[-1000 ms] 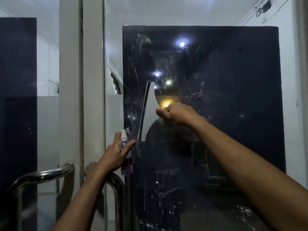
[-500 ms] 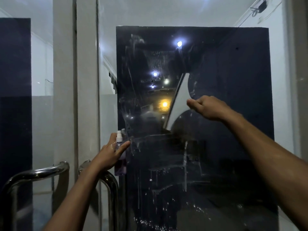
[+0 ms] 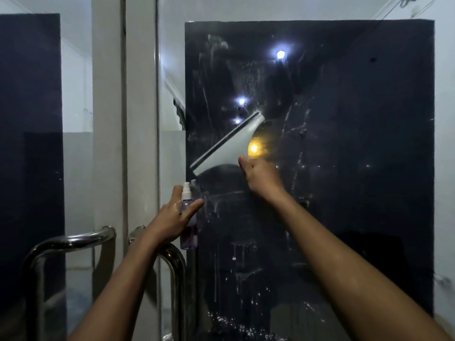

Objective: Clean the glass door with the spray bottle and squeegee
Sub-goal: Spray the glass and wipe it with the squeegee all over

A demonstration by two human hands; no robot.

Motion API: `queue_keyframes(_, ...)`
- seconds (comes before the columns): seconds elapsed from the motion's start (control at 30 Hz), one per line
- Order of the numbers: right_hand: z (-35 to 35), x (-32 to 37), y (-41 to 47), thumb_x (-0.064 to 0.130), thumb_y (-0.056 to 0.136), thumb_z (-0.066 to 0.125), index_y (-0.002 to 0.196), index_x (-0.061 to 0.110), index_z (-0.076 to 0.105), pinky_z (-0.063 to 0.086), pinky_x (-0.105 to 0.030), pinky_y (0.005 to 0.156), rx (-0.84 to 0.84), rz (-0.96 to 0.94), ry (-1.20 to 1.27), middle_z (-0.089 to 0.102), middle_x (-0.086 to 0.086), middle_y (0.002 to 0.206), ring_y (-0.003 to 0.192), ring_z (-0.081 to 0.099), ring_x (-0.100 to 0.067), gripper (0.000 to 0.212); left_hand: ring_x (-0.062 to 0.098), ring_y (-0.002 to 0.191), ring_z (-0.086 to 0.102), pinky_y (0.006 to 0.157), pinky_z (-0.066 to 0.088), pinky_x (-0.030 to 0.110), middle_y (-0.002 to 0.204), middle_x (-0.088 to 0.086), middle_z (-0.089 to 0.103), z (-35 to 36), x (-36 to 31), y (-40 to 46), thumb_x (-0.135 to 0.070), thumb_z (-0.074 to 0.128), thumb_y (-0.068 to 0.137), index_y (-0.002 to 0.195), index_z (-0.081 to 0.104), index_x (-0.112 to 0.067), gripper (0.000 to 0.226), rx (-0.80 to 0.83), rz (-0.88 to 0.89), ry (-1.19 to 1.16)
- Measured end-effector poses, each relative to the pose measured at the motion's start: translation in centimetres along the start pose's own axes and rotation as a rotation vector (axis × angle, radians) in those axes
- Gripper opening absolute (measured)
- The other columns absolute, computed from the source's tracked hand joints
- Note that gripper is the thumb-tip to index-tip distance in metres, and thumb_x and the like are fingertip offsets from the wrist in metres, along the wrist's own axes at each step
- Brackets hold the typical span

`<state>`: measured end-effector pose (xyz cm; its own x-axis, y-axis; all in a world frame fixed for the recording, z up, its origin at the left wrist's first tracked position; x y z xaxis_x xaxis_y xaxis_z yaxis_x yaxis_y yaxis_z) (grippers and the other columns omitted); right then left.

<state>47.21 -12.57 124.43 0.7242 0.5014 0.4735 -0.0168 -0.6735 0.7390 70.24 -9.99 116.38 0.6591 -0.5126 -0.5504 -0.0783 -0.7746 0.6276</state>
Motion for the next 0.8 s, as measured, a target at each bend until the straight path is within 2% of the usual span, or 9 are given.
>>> queue_keyframes(0.07,1.4,-2.6,-3.4,0.052,0.104,0.035,0.073,0.018,0.061,0.029,-0.036,0.061,0.035,0.077,-0.013,0.047,0.006,0.065,0.056,0.036,-0.006,0.053,0.025,0.096,0.067,0.086,0.055,0.048,0.107,0.004,0.068,0.0,0.0,-0.2,-0.067,0.046,0.085,0.125,0.034,-0.028,0.058,-0.003,0.009,0.010)
queue_keyframes(0.13,2.6,-5.2,-6.9,0.049,0.105,0.036,0.079,0.017,0.066,0.033,-0.035,0.063,0.054,0.107,0.026,0.058,-0.003,0.070,0.060,0.049,-0.014,0.052,0.025,0.095,0.067,0.085,0.055,0.047,0.107,0.004,0.068,0.1,0.0,-0.2,-0.066,0.046,0.086,0.126,0.034,-0.029,0.057,-0.003,0.013,0.009)
queue_keyframes(0.2,3.1,-6.7,-9.1,0.047,0.106,0.037,0.072,0.017,0.063,0.039,-0.036,0.061,0.037,0.113,0.068,0.065,-0.008,0.071,0.064,0.059,-0.021,0.053,0.024,0.095,0.067,0.085,0.056,0.047,0.108,0.004,0.067,0.2,0.1,-0.2,-0.065,0.047,0.087,0.127,0.033,-0.029,0.056,-0.006,0.012,0.016)
queue_keyframes(0.37,2.1,-6.2,-9.0,0.049,0.105,0.039,0.062,0.013,0.051,0.030,-0.034,0.050,-0.091,-0.020,0.099,0.053,-0.002,0.054,0.052,0.052,-0.018,0.058,0.019,0.093,0.067,0.077,0.056,0.039,0.106,0.001,0.067,0.2,0.2,-0.2,-0.066,0.047,0.086,0.125,0.033,-0.033,0.052,-0.041,0.028,-0.026)
queue_keyframes(0.43,1.4,-5.0,-7.7,0.054,0.104,0.036,0.065,0.014,0.055,0.033,-0.032,0.051,-0.099,-0.083,0.015,0.056,0.001,0.058,0.054,0.052,-0.015,0.059,0.016,0.092,0.068,0.075,0.057,0.039,0.103,-0.003,0.067,0.1,0.3,-0.2,-0.067,0.047,0.087,0.122,0.033,-0.035,0.049,-0.074,0.039,-0.055)
queue_keyframes(0.6,0.6,-2.6,-5.1,0.067,0.100,0.031,0.074,0.024,0.061,0.039,-0.037,0.066,0.122,-0.183,-0.339,0.061,0.004,0.076,0.069,0.057,-0.018,0.059,0.017,0.080,0.071,0.065,0.061,0.040,0.098,-0.001,0.068,0.2,0.3,-0.4,-0.064,0.049,0.088,0.123,0.031,-0.038,0.048,-0.093,0.081,-0.043)
queue_keyframes(0.67,-0.7,-3.5,-4.6,0.069,0.099,0.030,0.087,0.027,0.066,0.039,-0.037,0.069,0.132,-0.182,-0.454,0.063,0.002,0.084,0.074,0.056,-0.020,0.057,0.017,0.076,0.071,0.064,0.061,0.037,0.096,0.000,0.069,0.3,0.3,-0.4,-0.066,0.046,0.087,0.125,0.029,-0.039,0.051,-0.073,0.090,-0.002)
queue_keyframes(0.73,-2.8,-5.3,-4.0,0.072,0.097,0.029,0.096,0.031,0.069,0.040,-0.036,0.070,0.163,-0.139,-0.527,0.060,0.002,0.084,0.073,0.054,-0.018,0.057,0.018,0.078,0.070,0.067,0.061,0.040,0.097,0.000,0.069,0.4,0.5,-0.3,-0.065,0.046,0.088,0.129,0.026,-0.039,0.053,-0.049,0.091,0.032)
queue_keyframes(0.8,-5.1,-7.3,-3.5,0.074,0.095,0.028,0.092,0.034,0.066,0.040,-0.036,0.070,0.195,-0.098,-0.571,0.059,0.006,0.081,0.066,0.051,-0.012,0.056,0.020,0.080,0.070,0.068,0.059,0.038,0.102,0.003,0.069,0.6,0.5,-0.3,-0.062,0.046,0.090,0.137,0.022,-0.039,0.058,-0.031,0.095,0.044)
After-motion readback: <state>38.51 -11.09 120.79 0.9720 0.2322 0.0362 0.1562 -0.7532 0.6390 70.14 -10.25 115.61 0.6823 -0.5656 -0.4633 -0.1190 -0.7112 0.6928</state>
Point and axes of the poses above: each hand's wrist, its own y-axis towards the middle knuckle, its own z-axis out of the palm, x = y × z, the point moved 2 cm from there along y, towards the middle knuckle
